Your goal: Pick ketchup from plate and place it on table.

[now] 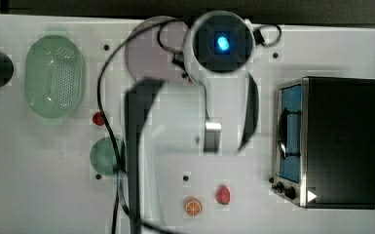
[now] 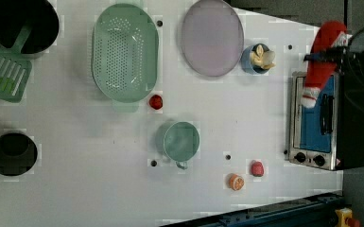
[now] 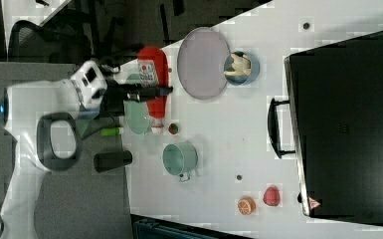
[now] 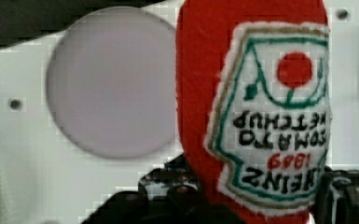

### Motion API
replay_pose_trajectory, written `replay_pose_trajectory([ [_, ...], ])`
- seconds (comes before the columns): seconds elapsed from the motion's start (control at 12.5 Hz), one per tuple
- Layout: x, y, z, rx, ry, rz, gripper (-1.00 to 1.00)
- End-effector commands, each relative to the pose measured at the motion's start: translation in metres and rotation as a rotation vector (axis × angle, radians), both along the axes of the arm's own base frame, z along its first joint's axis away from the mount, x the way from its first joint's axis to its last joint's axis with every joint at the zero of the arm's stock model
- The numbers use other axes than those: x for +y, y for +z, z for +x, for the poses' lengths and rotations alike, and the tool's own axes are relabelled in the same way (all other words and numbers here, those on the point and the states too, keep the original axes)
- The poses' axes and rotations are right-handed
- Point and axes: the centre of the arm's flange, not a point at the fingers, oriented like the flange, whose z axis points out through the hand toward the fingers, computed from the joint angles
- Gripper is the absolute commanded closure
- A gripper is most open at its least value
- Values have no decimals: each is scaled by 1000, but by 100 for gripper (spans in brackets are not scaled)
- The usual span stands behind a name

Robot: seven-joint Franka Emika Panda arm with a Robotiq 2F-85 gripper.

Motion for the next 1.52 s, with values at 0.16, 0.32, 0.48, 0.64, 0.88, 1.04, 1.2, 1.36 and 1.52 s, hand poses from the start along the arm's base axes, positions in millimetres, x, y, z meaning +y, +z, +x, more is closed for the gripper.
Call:
replay_pose_trajectory([
  [0.16, -5, -76, -52, 100, -3, 11, -19],
  [0.32, -5, -112, -74, 126, -5, 13, -19],
  [0.48, -6, -149, -92, 147, -12, 17, -19],
  [0.64, -7, -181, -102, 169, -14, 22, -19],
  [0.88, -6, -220, -107, 198, -13, 32, -48],
  [1.04, -6, -236, -106, 196, -15, 36, -93],
  [1.2, -7, -224, -98, 162, -15, 33, -100],
  [1.36, -7, -183, -86, 105, -39, 27, -100],
  [1.52, -8, -121, -77, 65, -122, 21, -100],
])
